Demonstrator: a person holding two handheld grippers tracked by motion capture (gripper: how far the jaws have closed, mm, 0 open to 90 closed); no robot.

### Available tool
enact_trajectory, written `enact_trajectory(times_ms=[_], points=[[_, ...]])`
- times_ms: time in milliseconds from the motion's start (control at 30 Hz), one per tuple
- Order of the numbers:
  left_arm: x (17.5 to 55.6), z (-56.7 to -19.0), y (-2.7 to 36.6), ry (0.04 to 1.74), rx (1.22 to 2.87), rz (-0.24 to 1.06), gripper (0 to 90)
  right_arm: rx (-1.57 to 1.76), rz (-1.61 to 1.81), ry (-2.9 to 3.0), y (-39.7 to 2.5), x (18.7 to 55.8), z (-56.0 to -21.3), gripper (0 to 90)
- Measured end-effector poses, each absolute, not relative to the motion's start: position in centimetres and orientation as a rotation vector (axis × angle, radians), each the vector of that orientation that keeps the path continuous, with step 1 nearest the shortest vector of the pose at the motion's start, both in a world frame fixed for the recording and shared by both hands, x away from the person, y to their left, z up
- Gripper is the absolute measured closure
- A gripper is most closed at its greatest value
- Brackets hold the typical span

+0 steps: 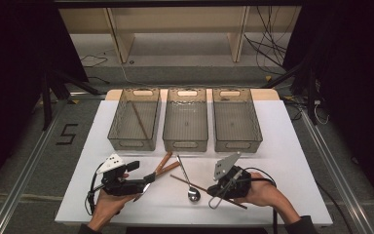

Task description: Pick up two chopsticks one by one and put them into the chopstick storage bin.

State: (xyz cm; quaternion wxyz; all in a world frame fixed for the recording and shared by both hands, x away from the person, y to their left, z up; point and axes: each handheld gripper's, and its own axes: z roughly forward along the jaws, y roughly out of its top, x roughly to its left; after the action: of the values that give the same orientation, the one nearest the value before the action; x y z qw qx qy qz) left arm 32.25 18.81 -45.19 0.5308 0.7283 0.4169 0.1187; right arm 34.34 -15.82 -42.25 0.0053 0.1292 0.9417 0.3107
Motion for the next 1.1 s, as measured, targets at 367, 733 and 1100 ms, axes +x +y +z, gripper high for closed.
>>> enact_trajectory(times_ms=[367, 733, 1100], points=[[32.2, -43.6, 15.1, 0.899, 1.756, 0.198, 16.2, 0.802, 1.365, 2.719, -15.3, 35.1, -42.2, 85.6], [33.6, -40.9, 11.5, 0.856, 1.702, 0.122, 22.1, 0.893, 1.558, 2.531, -14.8, 34.7, -41.4, 85.6], [35.0, -40.3, 10.8, 0.881, 1.633, 0.009, 49.1, 0.871, 1.622, 2.495, -13.8, 34.2, -41.1, 85.6]])
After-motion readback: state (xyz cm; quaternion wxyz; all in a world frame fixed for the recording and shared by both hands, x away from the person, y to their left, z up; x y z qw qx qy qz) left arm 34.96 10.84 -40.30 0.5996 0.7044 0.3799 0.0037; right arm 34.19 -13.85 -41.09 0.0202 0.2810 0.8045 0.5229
